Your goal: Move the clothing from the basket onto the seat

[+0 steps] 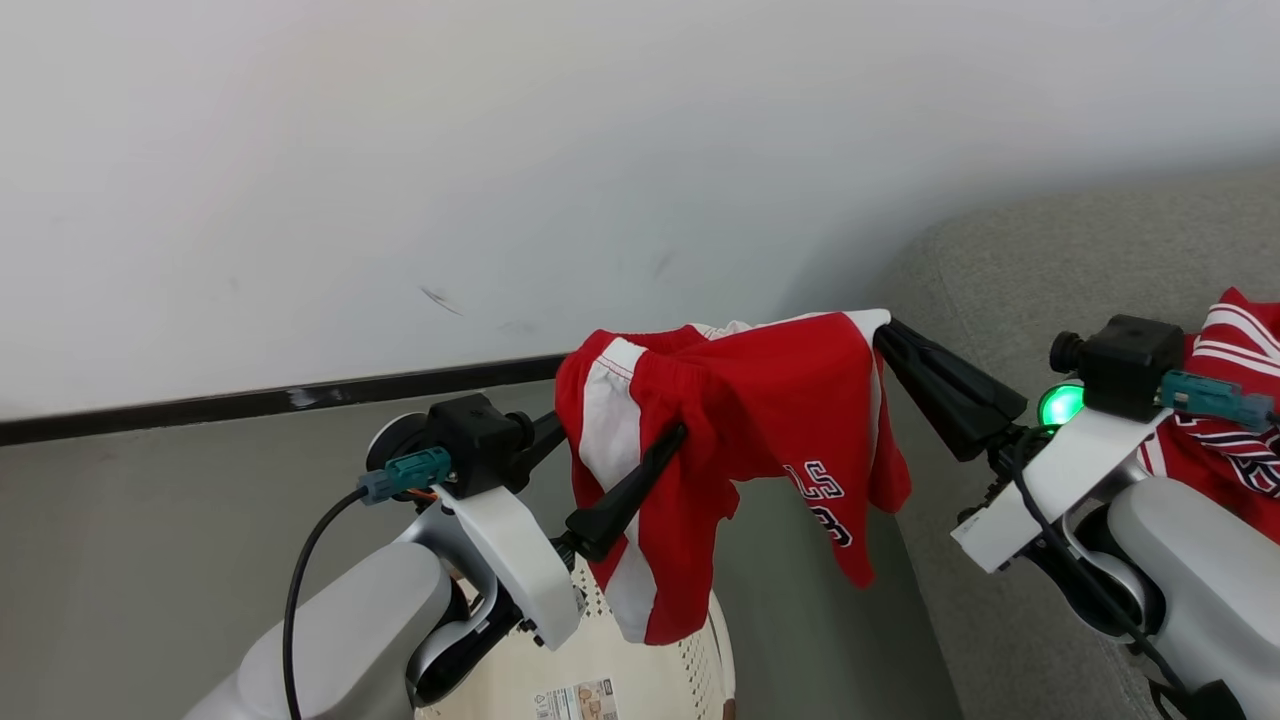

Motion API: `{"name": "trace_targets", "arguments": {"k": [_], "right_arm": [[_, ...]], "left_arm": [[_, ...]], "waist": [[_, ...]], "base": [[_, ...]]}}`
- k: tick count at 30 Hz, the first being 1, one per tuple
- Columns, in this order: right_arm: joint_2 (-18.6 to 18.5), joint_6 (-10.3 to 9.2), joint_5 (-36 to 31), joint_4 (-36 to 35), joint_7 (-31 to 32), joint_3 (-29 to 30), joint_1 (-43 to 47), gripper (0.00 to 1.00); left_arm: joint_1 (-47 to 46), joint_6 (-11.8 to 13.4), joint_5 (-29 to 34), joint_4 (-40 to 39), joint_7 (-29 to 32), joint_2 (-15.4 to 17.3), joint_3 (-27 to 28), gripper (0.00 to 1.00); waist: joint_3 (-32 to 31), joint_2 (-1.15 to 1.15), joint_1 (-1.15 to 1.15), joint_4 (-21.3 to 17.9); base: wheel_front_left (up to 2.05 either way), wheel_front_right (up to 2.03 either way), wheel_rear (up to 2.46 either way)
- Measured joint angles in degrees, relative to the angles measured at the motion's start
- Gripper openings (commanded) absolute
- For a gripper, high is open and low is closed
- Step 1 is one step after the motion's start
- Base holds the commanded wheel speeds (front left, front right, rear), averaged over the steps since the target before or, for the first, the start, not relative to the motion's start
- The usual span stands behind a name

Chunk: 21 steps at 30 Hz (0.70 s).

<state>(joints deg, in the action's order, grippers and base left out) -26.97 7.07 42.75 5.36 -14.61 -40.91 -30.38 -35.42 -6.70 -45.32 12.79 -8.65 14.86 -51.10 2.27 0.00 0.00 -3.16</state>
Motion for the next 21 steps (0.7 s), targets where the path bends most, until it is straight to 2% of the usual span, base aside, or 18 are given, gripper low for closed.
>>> {"name": "trace_targets", "arguments": {"k": [21], "right_arm": [[-3.7,0.00,-3.7,-5.0,0.0,12.3,2.0,0.00]], "left_arm": [[0.6,0.0,0.6,-0.4,-1.1,-0.1,-1.4,1.00]], "waist": [[0.1,0.00,0.00,-5.4]], "base": [[0.00,0.00,0.00]]}}
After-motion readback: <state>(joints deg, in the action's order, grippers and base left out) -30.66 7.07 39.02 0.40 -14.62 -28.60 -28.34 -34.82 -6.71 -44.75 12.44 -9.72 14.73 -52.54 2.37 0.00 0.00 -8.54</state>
